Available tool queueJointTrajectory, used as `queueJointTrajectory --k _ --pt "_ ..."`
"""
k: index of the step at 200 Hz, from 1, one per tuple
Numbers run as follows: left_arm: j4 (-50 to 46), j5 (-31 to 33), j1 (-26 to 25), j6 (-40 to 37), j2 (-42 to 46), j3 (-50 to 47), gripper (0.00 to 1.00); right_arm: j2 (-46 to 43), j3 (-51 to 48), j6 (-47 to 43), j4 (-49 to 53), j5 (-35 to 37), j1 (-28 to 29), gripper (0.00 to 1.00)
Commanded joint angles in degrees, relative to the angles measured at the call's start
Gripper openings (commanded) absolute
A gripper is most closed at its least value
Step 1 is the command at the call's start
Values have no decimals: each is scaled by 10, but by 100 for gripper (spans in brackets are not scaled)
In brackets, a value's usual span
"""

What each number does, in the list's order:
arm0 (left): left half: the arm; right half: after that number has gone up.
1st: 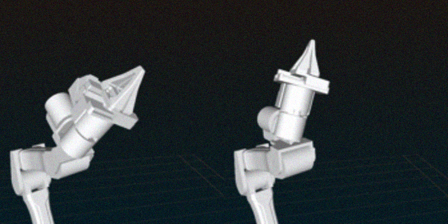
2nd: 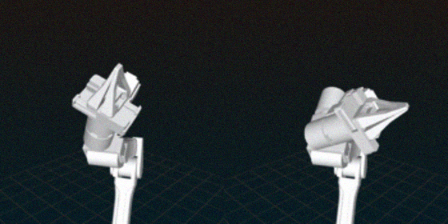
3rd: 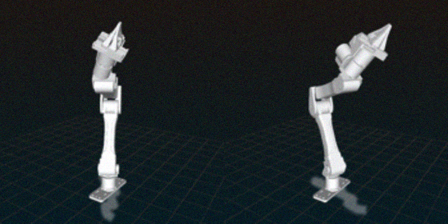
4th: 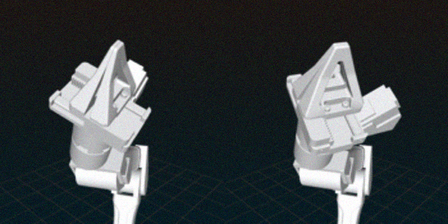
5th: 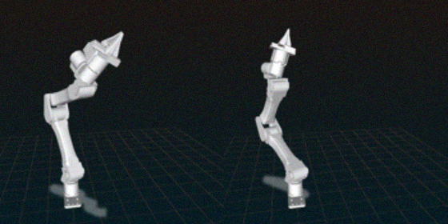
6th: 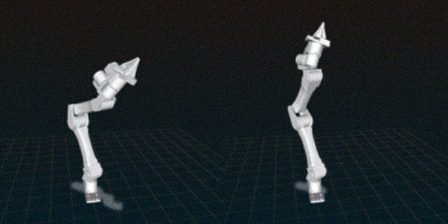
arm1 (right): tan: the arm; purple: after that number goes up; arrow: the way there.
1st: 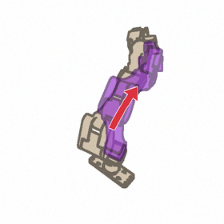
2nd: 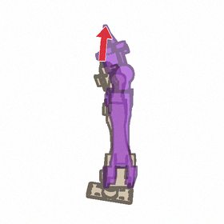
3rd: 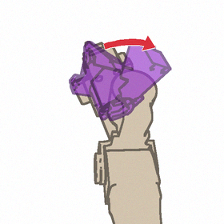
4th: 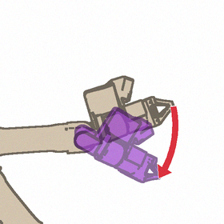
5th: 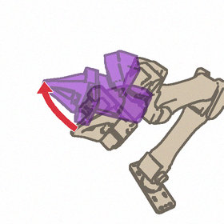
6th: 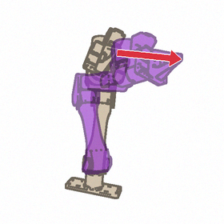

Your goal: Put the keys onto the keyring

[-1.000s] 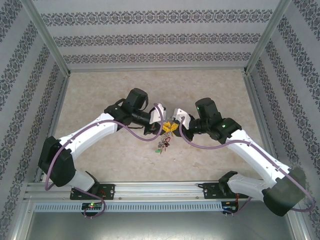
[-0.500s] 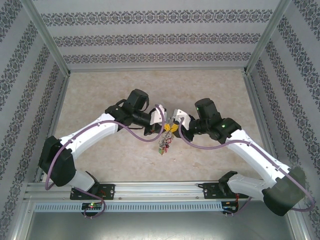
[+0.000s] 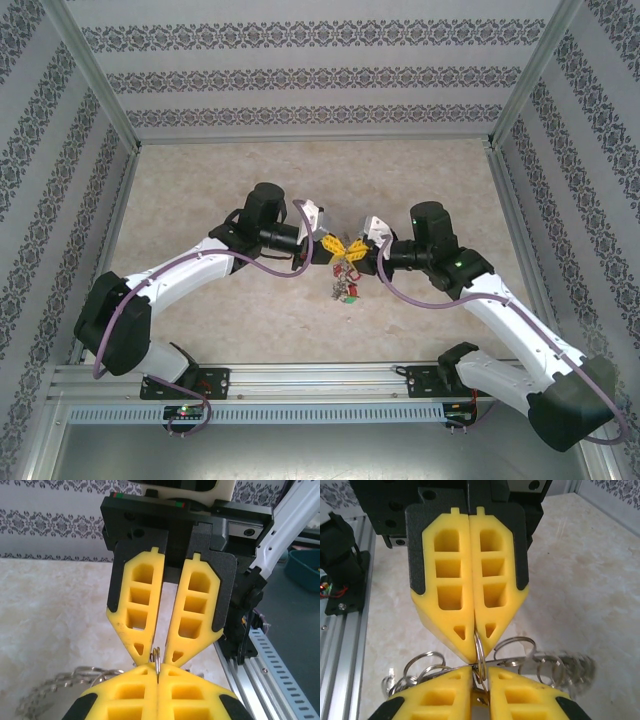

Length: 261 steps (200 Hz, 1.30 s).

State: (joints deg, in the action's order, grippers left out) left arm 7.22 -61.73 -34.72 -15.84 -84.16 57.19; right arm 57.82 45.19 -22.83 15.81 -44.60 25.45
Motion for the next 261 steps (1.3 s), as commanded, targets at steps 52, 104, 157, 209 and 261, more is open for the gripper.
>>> queueJointTrajectory --k 52,104,157,209,261 --pt "-18 -37 0 -40 25 20 3 3 14 6 -4 -30 -11 0" --pt "-274 27 -2 -200 5 102 22 14 52 -17 45 10 7 0" --pt "-359 80 -15 -246 -24 151 28 26 79 -35 80 56 35 0" --pt "-379 109 -25 -258 -34 171 21 28 89 -44 95 77 48 0" --pt "-375 101 -30 -255 -38 179 18 31 95 -42 104 89 57 0"
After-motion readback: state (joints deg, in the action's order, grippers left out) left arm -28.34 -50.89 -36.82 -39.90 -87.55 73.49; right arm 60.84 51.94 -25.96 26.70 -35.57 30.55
